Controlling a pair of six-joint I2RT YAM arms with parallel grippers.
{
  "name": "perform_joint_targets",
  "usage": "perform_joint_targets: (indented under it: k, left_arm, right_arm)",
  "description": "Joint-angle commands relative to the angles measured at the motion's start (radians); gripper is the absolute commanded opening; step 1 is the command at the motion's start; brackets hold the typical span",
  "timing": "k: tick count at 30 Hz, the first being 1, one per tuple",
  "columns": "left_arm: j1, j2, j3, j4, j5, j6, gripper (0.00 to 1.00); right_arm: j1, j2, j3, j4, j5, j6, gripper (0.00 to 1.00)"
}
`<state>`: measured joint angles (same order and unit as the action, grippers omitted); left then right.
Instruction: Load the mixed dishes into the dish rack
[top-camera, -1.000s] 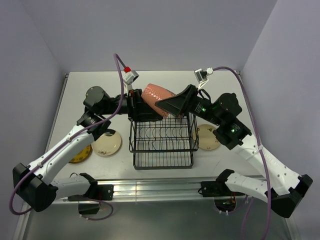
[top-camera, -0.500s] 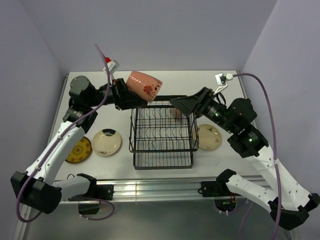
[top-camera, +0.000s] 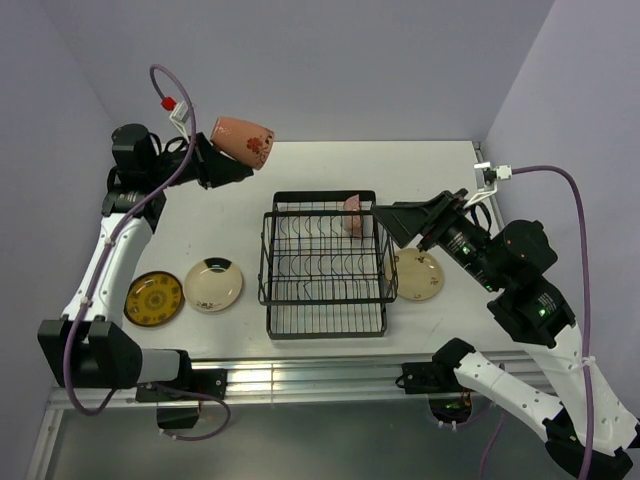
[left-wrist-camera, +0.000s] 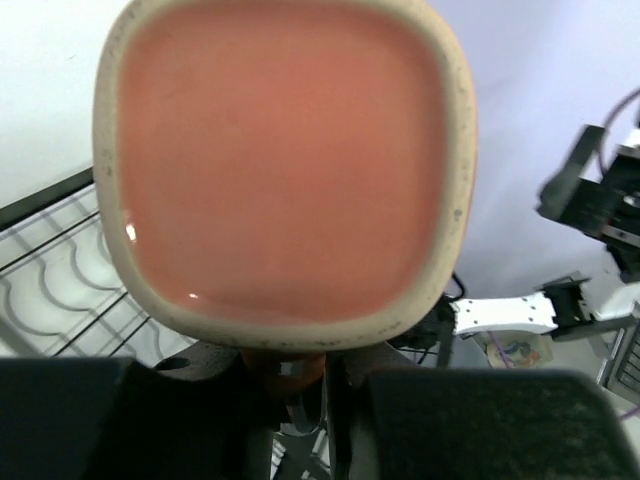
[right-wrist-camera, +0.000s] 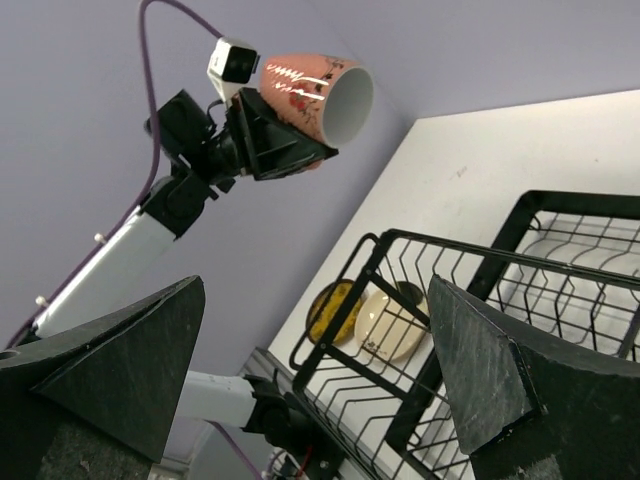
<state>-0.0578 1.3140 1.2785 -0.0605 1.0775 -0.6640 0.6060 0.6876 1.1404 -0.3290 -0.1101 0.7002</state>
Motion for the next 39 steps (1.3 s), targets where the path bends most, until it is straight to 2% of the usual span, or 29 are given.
perform_joint_targets:
  k: [1, 11, 17, 22, 28, 32, 39]
  left_arm:
    - [0.01, 0.025, 0.094, 0.027, 0.007, 0.109, 0.0]
    - [0.01, 0.162, 0.154, -0.022, -0.093, 0.242, 0.0]
    - [0.001, 0.269, 0.139, 0.022, -0.131, 0.303, 0.0]
    - [-0.042, 0.359, 0.171, 0.007, -0.194, 0.379, 0.0]
    - [-0.075, 0.462, 0.174, 0.076, -0.208, 0.385, 0.0]
    - [-0.14, 0.524, 0.212, -0.005, -0.261, 0.472, 0.0]
    - [-0.206, 0.576, 0.187, 0.005, -0.321, 0.497, 0.0]
  right_arm:
    - [-0.006, -0.014, -0.004, -0.024, 0.021, -0.036, 1.0]
    - [-0.006, -0.039, -0.014, -0.031, -0.017, -0.031, 1.0]
    - [-0.006, -0.069, -0.004, -0.039, -0.013, -0.044, 1.0]
    - [-0.006, -0.082, 0.013, -0.07, 0.013, -0.065, 1.0]
    - [-0.006, -0.097, 0.015, -0.082, 0.023, -0.074, 1.0]
    - [-0.005, -0.106, 0.002, -0.084, 0.03, -0.074, 1.0]
    - [-0.006, -0.12, -0.002, -0.096, 0.036, -0.077, 1.0]
